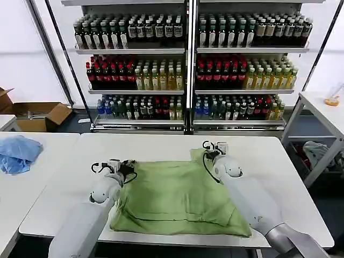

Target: Fold and organize the clothes.

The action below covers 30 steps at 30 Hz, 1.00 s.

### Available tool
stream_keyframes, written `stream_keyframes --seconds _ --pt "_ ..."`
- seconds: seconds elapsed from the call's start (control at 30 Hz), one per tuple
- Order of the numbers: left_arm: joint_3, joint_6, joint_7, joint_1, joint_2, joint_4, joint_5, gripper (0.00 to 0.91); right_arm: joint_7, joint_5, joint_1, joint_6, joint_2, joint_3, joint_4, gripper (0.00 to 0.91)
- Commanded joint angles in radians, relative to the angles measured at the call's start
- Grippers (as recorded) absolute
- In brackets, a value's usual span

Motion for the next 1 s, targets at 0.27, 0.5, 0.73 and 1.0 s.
stream_keyframes --seconds 0.27,0.5,0.73,1.0 --pt "-0.035 -0.028 0.014 0.036 0.022 -0.064 -0.093 0.030 -0.014 -0.037 -0.045 0.078 -0.030 0.004 0.138 0.000" --pt "-0.077 -0.055 0.014 0.073 0.053 -0.164 -0.124 0.030 -0.011 -0.046 -0.079 0.102 -0.072 0.040 0.263 0.000" --pt "-0.129 -0.053 0.012 0.149 0.084 -0.288 -0.139 0.030 -0.002 -0.042 -0.174 0.091 -0.142 0.091 0.434 0.000" --pt "-0.166 -0.047 0.013 0.235 0.102 -0.397 -0.147 0.030 0.010 -0.039 -0.302 0.078 -0.216 0.175 0.606 0.000"
